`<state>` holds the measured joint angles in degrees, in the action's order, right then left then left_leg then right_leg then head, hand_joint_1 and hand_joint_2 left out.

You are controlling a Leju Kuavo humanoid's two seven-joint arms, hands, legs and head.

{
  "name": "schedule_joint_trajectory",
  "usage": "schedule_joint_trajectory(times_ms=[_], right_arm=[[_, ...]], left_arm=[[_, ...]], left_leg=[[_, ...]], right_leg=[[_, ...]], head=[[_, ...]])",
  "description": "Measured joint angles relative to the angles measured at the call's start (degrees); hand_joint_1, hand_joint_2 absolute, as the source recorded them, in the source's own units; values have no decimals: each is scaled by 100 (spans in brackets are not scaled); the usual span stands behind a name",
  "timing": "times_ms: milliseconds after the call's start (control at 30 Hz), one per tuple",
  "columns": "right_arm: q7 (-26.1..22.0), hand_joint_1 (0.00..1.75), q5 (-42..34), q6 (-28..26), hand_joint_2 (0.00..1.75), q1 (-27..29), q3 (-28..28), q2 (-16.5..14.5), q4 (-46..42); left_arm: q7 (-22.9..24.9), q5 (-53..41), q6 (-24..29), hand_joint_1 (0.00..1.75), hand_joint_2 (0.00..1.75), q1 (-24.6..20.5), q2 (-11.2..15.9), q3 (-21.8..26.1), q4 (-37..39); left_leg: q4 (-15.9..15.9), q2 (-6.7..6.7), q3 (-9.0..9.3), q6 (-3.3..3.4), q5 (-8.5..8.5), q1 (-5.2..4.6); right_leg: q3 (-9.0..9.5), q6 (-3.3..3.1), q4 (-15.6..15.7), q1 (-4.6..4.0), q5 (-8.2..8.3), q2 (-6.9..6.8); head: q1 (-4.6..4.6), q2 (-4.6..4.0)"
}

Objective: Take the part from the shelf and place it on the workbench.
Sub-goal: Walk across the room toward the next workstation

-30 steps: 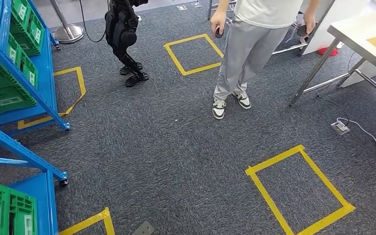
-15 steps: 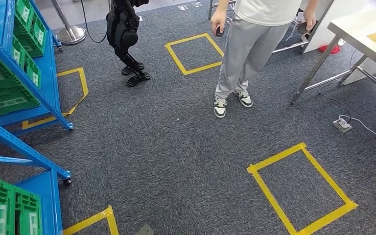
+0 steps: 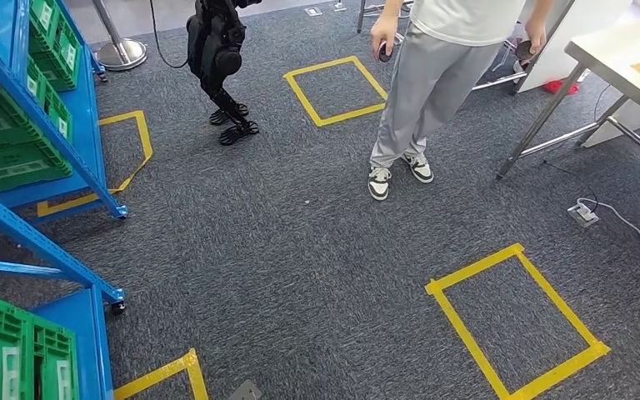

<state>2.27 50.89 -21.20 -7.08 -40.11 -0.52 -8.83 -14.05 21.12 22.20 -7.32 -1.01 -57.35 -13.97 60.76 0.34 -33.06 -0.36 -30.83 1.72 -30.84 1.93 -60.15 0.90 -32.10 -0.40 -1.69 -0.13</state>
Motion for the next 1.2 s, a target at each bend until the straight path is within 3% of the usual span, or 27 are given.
schedule_joint_trajectory(times_ms=[100,133,167,200,300,367,433,500,600,667,700,767,833,967,1033,1133,1167,1200], right_arm=[[0,0,3,3,0,2,0,-5,3],[0,0,3,5,0,6,0,-8,3],[0,0,3,6,0,9,0,-11,4],[0,0,3,7,0,12,0,-16,6],[0,0,4,7,0,-1,1,-11,4],[0,0,5,7,0,-10,2,12,-1],[1,0,6,6,0,-14,2,32,-4],[2,0,6,6,0,-26,2,29,-4],[5,0,6,11,0,-22,2,4,-1],[9,0,6,15,0,-13,2,-4,3],[10,0,6,15,0,-13,2,-6,4],[11,0,8,15,0,-19,2,-8,4],[12,0,11,14,0,-24,2,7,-1],[13,0,16,15,0,-9,2,5,-2],[14,0,17,15,0,8,2,2,1],[15,0,19,15,0,8,2,-2,3],[15,0,19,15,0,9,2,-5,4],[15,0,19,15,0,10,2,-8,6]], left_arm=[[-20,20,-50,0,0,-2,5,1,1],[-32,26,-65,0,0,1,7,2,1],[-42,30,-76,0,0,2,8,2,1],[-51,31,-84,0,0,3,10,2,1],[-63,33,-99,0,0,-8,-7,1,-2],[-67,33,-105,0,0,-17,-33,2,-6],[-69,32,-108,0,0,-14,-50,2,-8],[-70,32,-108,0,0,-9,-49,2,-8],[-70,36,-107,0,0,-14,-36,2,-7],[-75,41,-108,0,0,-11,-29,2,-4],[-81,43,-109,0,0,-10,-27,2,-3],[-96,48,-106,0,0,-19,-24,2,-1],[-120,67,-98,0,0,-35,-29,2,-4],[-157,122,-91,0,0,-35,-30,3,-6],[-161,132,-91,0,0,-36,-32,4,-6],[-162,135,-91,0,0,-27,-29,4,-4],[-162,135,-91,0,0,-22,-26,4,-3],[-162,135,-91,0,0,-19,-24,4,-2]], left_leg=[[-2,4,-49,69,42,-34],[-2,2,-68,85,54,-54],[-1,-5,-82,99,64,-76],[0,-16,-89,109,73,-99],[-9,-46,-95,118,111,-135],[-18,-55,-134,71,166,-117],[-50,-57,-162,-4,233,-99],[25,-57,-222,-48,125,-100],[789,-58,-489,-109,-506,-102],[1193,-51,-545,-159,-731,-86],[1140,-45,-440,-180,-695,-75],[517,-32,30,-228,-477,-41],[-36,-48,372,-189,-347,-33],[-125,-44,368,53,-245,-72],[-132,-36,311,137,-169,-67],[-128,-33,192,178,-80,-86],[-126,-33,159,177,-58,-95],[-124,-33,137,175,-42,-106]], right_leg=[[-375,30,-980,3,-602,2],[-479,18,-1277,1,-726,3],[-504,-9,-1394,-8,-733,3],[-430,-53,-1286,-24,-619,6],[74,-292,-236,-136,-62,33],[199,-404,114,-201,62,47],[194,-444,220,-223,131,46],[214,-445,414,-199,270,18],[104,-386,517,-165,436,-7],[-38,-349,457,-158,494,-19],[-112,-330,412,-150,518,-22],[-265,-277,279,-123,544,-22],[-386,-208,137,-118,541,-10],[-448,-128,81,-95,580,20],[-556,-74,-192,-74,325,29],[-855,-29,-1217,-61,-336,30],[-882,-37,-1439,-60,-428,30],[-818,-59,-1458,-63,-408,31]], head=[[-18,0],[-21,0],[-23,0],[-24,0],[-16,0],[-8,0],[-35,0],[-67,-1],[-57,-1],[-52,0],[-52,0],[-50,0],[-28,0],[-38,-1],[-57,-1],[-86,0],[-91,0],[-92,0]])
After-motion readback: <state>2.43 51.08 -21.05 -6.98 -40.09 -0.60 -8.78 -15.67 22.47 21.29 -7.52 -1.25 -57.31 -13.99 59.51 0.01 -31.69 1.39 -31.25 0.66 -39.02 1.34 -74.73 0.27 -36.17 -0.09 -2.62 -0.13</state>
